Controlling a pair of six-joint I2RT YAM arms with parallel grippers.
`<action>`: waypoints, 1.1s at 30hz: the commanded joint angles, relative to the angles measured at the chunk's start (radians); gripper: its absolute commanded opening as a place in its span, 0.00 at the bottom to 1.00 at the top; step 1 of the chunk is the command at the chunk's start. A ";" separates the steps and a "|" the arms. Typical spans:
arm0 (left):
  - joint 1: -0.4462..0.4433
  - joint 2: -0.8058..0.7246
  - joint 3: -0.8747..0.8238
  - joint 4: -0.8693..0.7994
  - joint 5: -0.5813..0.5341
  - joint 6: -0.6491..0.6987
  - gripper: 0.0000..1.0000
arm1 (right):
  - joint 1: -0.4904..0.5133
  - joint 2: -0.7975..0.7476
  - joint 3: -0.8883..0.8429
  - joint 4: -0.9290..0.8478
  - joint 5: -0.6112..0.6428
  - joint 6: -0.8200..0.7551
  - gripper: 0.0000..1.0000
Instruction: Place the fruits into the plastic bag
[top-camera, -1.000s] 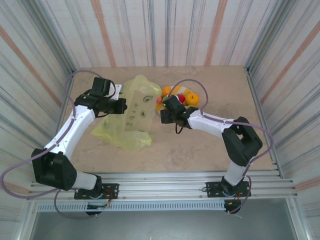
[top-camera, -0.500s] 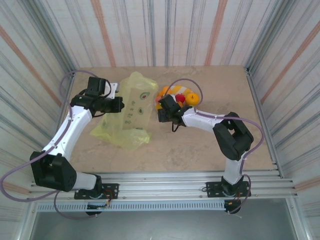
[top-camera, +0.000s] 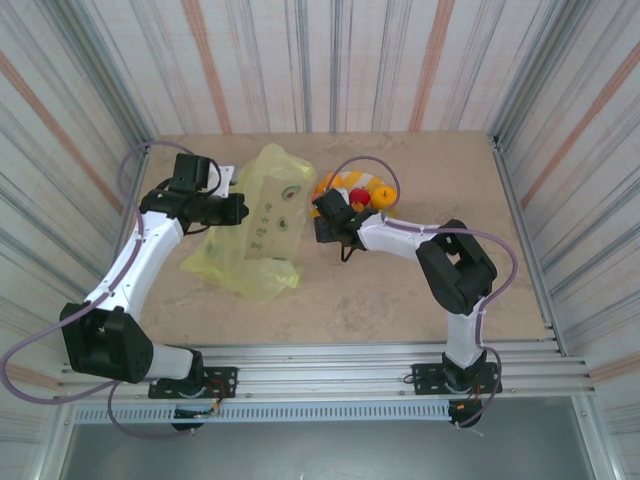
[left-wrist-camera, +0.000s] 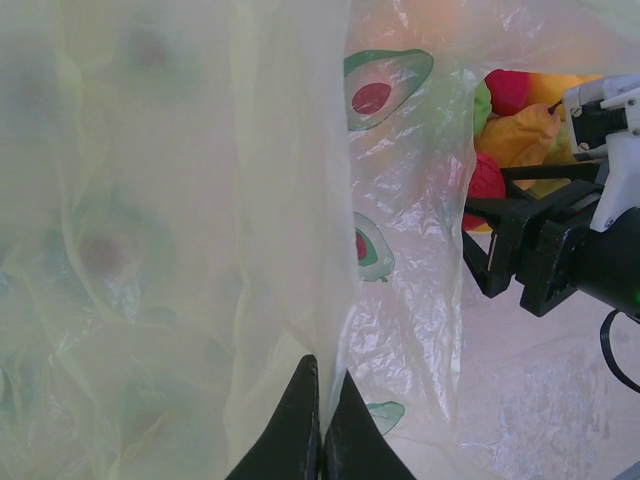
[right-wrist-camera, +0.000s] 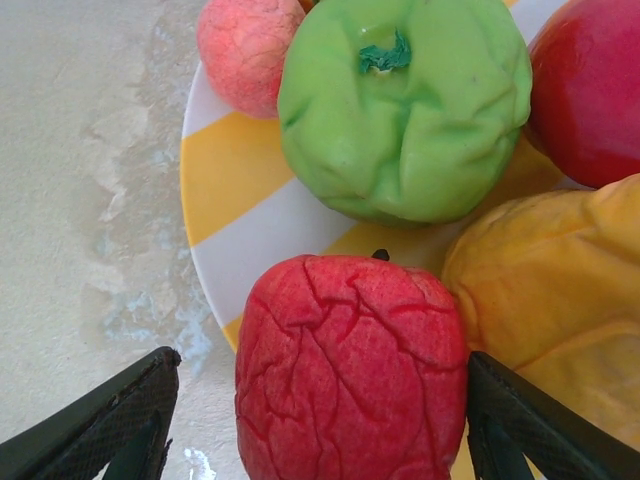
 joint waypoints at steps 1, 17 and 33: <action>0.011 -0.022 -0.012 0.001 0.029 0.005 0.00 | 0.000 0.026 0.034 0.000 0.031 -0.010 0.73; 0.016 -0.019 -0.012 0.001 0.046 0.003 0.00 | -0.012 0.004 0.013 0.026 0.007 0.002 0.52; 0.022 0.003 -0.005 0.022 0.115 -0.087 0.00 | 0.005 -0.505 -0.360 0.224 -0.445 -0.073 0.42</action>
